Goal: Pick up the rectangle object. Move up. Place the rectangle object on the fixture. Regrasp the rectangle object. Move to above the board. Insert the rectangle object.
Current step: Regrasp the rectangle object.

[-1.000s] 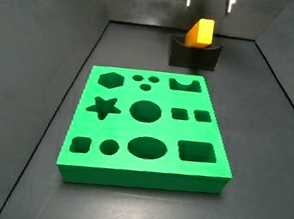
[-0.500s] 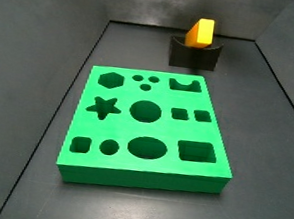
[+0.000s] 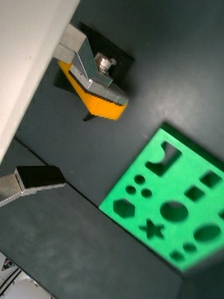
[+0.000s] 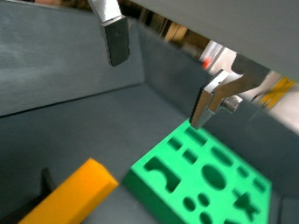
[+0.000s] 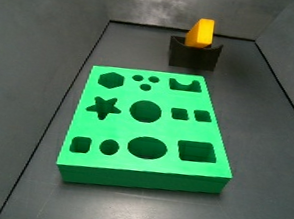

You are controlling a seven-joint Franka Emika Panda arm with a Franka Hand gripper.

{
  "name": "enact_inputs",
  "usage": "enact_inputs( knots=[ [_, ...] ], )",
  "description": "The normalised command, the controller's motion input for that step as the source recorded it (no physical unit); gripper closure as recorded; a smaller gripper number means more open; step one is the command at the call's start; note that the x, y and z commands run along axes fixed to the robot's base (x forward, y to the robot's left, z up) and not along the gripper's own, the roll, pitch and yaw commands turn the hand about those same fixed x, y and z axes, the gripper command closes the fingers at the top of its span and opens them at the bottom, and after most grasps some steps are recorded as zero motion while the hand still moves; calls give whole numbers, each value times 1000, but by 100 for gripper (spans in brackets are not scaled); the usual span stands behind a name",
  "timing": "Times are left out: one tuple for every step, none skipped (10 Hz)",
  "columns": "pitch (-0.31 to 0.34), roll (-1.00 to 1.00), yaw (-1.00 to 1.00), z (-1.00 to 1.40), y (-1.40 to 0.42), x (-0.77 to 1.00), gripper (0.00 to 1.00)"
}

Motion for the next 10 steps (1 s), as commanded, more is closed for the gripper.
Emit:
enact_inputs(
  knots=[
    [24,1000,30,26,-56,-26,0],
    [20,1000,30,23,-21,-25,0],
    [16,1000,31,12,-28,-18,0],
    [14,1000,32,8,-20,-15,0],
    [10,1000,32,7,-18,-5,0],
    [8,1000,34,6,-15,1,0],
    [7,1000,35,8,-18,7,0],
    [10,1000,36,7,-18,5,0],
    [17,1000,38,4,-18,10,0],
    [23,1000,39,-1,-18,19,0]
  ],
)
